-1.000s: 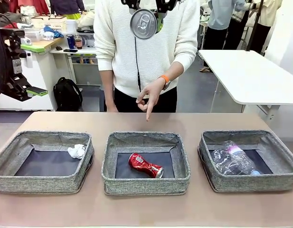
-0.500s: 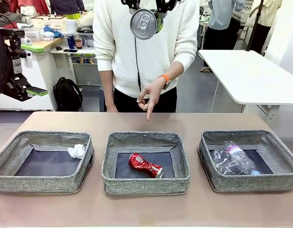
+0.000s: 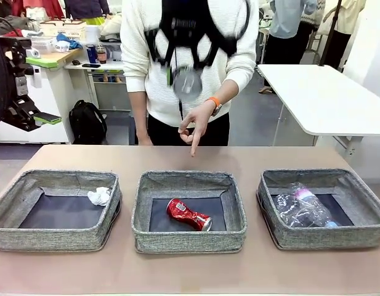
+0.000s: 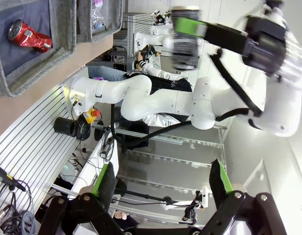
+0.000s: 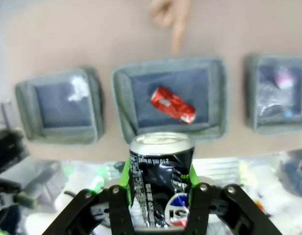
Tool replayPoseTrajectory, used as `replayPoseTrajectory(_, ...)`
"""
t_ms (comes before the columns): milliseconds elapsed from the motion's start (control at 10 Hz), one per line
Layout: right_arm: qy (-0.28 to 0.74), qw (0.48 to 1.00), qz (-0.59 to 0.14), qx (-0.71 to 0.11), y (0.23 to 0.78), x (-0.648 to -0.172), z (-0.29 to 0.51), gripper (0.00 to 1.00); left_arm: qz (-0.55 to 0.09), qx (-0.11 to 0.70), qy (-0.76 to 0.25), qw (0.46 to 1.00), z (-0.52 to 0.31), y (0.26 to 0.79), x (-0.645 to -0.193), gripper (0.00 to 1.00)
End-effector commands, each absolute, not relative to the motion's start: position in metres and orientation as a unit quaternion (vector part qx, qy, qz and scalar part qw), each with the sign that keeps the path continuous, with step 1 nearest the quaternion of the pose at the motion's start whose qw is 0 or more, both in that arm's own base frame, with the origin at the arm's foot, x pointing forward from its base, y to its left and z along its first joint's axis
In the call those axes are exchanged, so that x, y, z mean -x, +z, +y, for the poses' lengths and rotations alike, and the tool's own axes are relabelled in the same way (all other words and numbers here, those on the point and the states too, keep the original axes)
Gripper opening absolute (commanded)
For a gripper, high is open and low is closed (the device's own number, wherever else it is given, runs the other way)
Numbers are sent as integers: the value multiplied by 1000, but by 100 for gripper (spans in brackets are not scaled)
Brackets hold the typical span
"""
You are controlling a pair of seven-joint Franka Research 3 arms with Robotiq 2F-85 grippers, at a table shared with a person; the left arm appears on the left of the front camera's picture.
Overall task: Sort the waste into the appropriate baskets.
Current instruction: Place the picked waste into the Fabric basket indicated by the person.
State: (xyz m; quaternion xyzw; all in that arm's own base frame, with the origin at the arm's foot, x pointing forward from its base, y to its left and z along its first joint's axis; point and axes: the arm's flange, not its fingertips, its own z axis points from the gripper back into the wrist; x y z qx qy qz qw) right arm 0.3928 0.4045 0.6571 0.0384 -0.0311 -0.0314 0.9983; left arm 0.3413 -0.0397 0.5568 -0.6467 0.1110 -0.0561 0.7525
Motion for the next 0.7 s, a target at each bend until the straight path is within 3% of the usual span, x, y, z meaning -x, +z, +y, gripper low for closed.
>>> replayPoseTrajectory(0,18,998,-9,-59,573,-360,371,45,111,654,-58,746,-41,560,-340,100)
replayPoseTrajectory(100,57,992,6,-116,539,-354,368,45,111,654,-58,746,-41,560,-340,100)
replayPoseTrajectory(300,31,995,-39,-91,489,-353,351,45,111,654,-58,746,-41,560,-340,100)
replayPoseTrajectory(600,18,993,-39,-113,477,-360,349,45,111,654,-58,746,-41,560,-340,100)
